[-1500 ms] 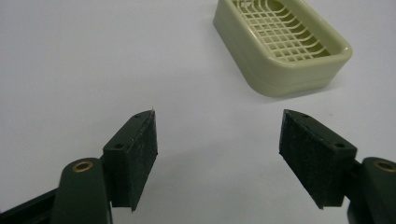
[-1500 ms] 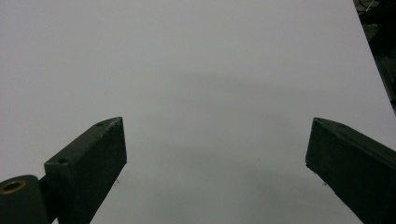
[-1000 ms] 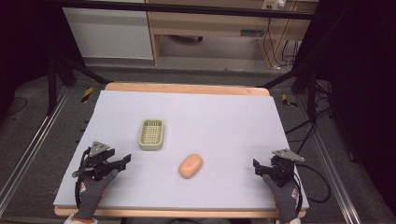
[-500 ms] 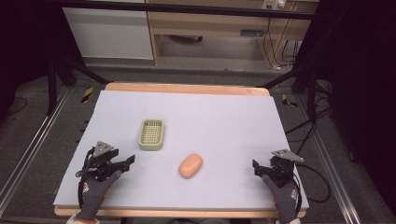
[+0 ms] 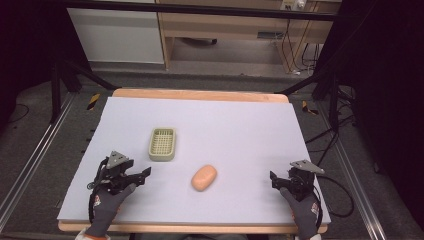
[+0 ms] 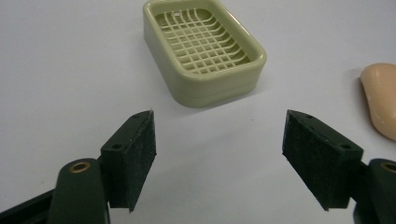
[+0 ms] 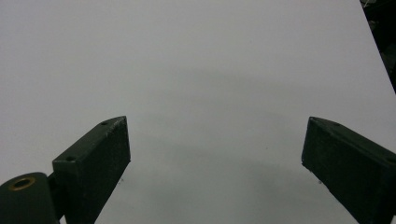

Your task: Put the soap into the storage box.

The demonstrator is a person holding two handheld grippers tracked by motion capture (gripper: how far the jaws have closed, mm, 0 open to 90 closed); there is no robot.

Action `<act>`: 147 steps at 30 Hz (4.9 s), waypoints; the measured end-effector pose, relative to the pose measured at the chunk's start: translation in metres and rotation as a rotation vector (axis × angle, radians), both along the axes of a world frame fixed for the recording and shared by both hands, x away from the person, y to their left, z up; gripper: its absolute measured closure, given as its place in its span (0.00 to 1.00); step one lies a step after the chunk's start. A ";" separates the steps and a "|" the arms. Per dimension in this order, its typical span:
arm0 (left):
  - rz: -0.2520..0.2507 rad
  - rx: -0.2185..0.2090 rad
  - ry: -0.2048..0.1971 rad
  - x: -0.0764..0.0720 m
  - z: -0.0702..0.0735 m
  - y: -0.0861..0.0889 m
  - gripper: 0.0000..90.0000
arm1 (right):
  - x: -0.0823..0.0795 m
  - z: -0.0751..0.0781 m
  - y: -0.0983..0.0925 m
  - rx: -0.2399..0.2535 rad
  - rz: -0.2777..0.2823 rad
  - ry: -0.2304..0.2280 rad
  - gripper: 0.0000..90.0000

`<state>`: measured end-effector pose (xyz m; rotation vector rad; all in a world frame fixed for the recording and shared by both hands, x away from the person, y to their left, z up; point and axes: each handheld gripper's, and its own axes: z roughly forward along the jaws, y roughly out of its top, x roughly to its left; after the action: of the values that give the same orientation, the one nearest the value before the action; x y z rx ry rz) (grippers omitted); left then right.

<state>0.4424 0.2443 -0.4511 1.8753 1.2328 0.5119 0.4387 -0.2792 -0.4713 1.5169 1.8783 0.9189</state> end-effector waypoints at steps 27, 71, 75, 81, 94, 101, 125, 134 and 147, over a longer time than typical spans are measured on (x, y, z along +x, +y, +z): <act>-0.109 0.050 -0.001 0.001 0.010 -0.042 0.25 | -0.001 0.002 0.004 -0.002 -0.005 -0.010 0.09; -0.207 0.059 0.009 0.022 0.023 -0.110 0.24 | 0.000 0.003 0.006 0.011 0.009 -0.007 0.08; -0.218 0.068 0.014 0.022 0.022 -0.114 0.24 | 0.000 0.003 0.006 0.006 0.011 -0.008 0.08; -0.232 0.070 0.015 0.023 0.023 -0.122 0.24 | 0.000 0.003 0.007 0.011 0.009 -0.004 0.08; -0.279 0.095 0.034 0.025 0.023 -0.142 0.23 | 0.001 0.003 0.007 0.013 0.015 0.001 0.09; -0.297 0.122 0.045 0.024 0.016 -0.154 0.23 | 0.001 0.003 0.007 0.009 0.018 0.003 0.09; -0.337 0.199 0.102 0.027 0.000 -0.176 0.21 | 0.002 0.003 0.007 0.006 0.026 0.013 0.09; -0.351 0.212 0.120 0.028 -0.005 -0.184 0.21 | 0.002 0.003 0.008 0.000 0.021 0.014 0.09; -0.358 0.241 0.163 0.032 -0.013 -0.188 0.22 | 0.003 0.002 0.008 0.000 0.026 0.018 0.09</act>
<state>0.4740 0.0560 -0.4637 2.3208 0.9344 0.3274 0.4415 -0.2710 -0.4690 1.5086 1.9146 0.9200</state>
